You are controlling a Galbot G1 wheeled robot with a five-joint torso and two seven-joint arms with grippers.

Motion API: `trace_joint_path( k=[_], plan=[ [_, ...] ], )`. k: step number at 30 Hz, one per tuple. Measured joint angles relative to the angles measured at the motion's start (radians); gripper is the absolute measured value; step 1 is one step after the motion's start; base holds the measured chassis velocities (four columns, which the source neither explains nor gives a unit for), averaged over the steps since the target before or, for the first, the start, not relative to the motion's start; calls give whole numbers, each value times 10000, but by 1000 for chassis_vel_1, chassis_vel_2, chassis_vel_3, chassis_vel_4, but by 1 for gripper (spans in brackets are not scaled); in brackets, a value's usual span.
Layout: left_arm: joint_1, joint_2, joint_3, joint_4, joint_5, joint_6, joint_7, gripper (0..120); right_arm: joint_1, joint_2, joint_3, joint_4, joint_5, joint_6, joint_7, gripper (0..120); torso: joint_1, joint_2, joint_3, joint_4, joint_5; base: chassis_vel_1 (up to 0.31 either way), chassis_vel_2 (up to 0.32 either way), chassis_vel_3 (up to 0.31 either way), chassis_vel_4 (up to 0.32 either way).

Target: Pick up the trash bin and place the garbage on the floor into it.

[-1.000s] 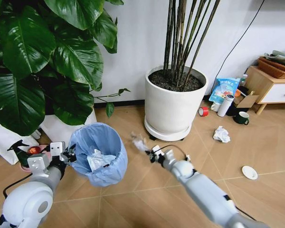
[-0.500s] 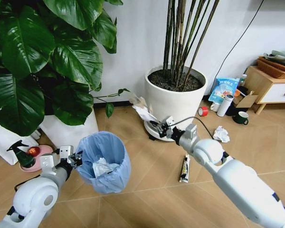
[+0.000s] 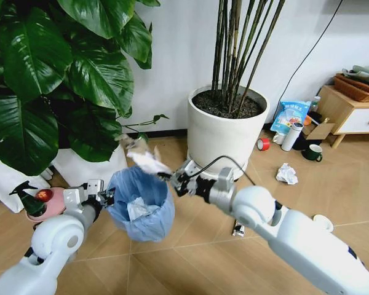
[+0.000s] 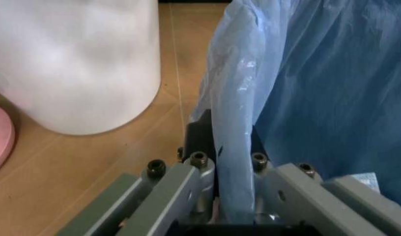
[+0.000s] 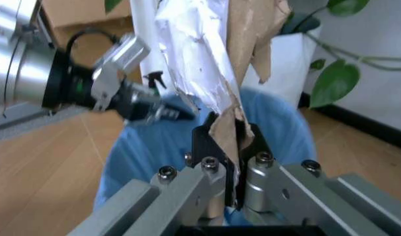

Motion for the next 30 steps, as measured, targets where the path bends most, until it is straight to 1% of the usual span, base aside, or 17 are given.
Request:
trace_joint_path(
  k=[4,7,8,11,13,15,16,17,18,19,22,23,25,26,28,29,30],
  plan=[
    [-145,-21,37,78,-3,2,0,0,45,79,-183,-128,-202,-208,-4,2,0,0,0,0,-1,0,0,0,0],
    [-178,-5,30,100,-4,3,19,0,114,81,-328,-215,-399,-287,-13,16,0,0,0,0,-2,0,0,0,0],
    [-178,-5,30,100,-4,3,19,0,114,81,-328,-215,-399,-287,-13,16,0,0,0,0,-2,0,0,0,0],
    [-235,-9,30,107,-1,2,31,0,192,123,-455,-336,-479,-280,55,32,0,0,0,0,-1,0,0,0,0],
    [-239,-11,34,107,0,3,31,0,218,134,-485,-350,-482,-274,90,33,0,0,0,0,0,0,0,0,0],
    [-238,-12,36,106,12,3,31,0,254,167,-504,-367,-481,-250,141,45,0,0,0,1,-1,0,0,0,0],
    [-229,-13,36,103,20,2,31,0,259,175,-502,-371,-482,-226,161,48,0,0,0,1,0,0,0,0,0],
    [-229,-13,36,103,20,2,31,0,259,175,-502,-371,-482,-226,161,48,0,0,0,1,0,0,0,0,0],
    [-204,-17,30,90,23,1,32,0,259,187,-456,-366,-479,-205,204,53,0,0,0,0,-1,0,0,0,0],
    [-186,-18,19,79,24,0,32,0,252,194,-387,-351,-466,-201,250,56,0,0,0,1,-1,0,0,0,0],
    [-121,-41,-46,55,46,-9,32,0,184,190,50,-171,-280,-208,484,72,0,0,0,1,0,0,0,0,0],
    [-121,-41,-46,55,46,-9,32,0,184,190,50,-171,-280,-208,484,72,0,0,0,1,0,0,0,0,0],
    [-23,-76,-161,-7,90,-24,32,0,12,42,633,102,-78,-244,782,83,0,0,0,2,0,0,0,0,0],
    [-23,-76,-161,-7,90,-24,32,0,12,42,633,102,-78,-244,782,83,0,0,0,2,0,0,0,0,0],
    [128,-102,-282,-94,186,-39,43,0,-326,-132,1309,263,6,-290,1069,91,0,0,0,0,-1,0,0,0,0],
    [128,-102,-282,-94,186,-39,43,0,-326,-132,1309,263,6,-290,1069,91,0,0,0,0,-1,0,0,0,0],
    [307,-134,-400,-193,323,-60,80,0,-712,-265,1863,285,23,-367,1275,97,0,0,0,2,1,0,0,0,0]
  ],
)
